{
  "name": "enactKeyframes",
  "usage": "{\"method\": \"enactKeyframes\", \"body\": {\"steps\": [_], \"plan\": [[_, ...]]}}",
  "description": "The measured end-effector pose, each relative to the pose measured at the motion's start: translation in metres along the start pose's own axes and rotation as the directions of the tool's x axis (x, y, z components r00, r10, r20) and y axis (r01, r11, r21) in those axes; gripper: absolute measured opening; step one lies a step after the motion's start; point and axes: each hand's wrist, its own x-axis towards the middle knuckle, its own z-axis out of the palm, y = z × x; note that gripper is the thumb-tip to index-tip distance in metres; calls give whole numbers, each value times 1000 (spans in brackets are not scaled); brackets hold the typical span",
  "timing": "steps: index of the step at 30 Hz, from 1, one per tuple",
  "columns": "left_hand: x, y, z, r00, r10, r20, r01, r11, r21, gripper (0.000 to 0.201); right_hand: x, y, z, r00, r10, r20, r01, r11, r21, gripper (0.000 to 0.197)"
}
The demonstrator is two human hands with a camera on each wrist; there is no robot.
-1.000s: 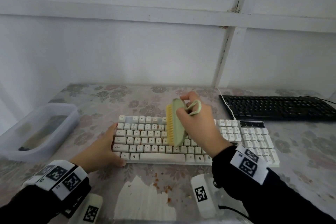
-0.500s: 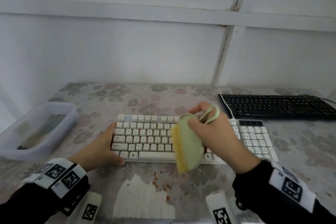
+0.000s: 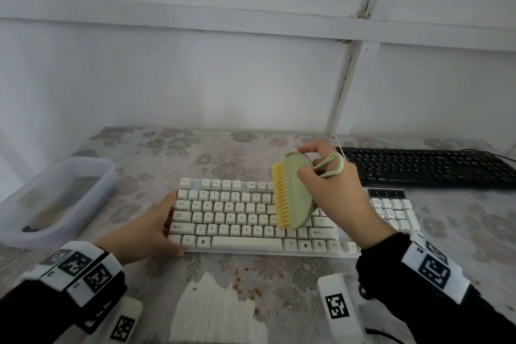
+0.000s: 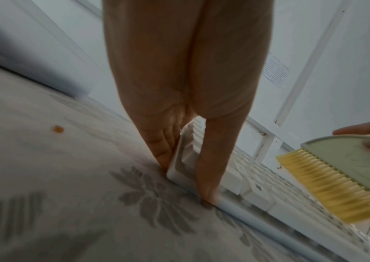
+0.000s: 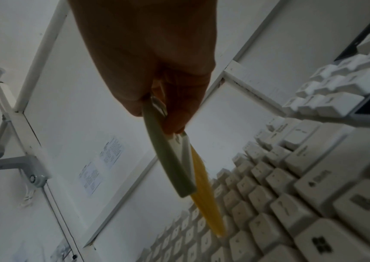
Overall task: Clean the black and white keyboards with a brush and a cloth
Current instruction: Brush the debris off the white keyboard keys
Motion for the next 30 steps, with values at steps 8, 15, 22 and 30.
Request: {"method": "enactKeyframes", "body": {"steps": [8, 15, 22, 30], "plan": [[1, -5, -4, 1000, 10, -5, -10, 1000, -6, 97, 3, -7, 33, 999, -46, 30, 45, 999, 22, 13], [3, -8, -4, 1000, 14, -11, -14, 1000, 7, 99, -4, -7, 53, 993, -75, 94, 80, 995, -56, 5], [3, -9, -3, 1000, 24, -4, -24, 999, 30, 110, -48, 6, 48, 973, 18, 229, -3, 998, -61, 7], [3, -10, -3, 1000, 13, -10, -13, 998, 62, 109, -10, -25, 38, 998, -53, 26, 52, 998, 43, 6]]}}
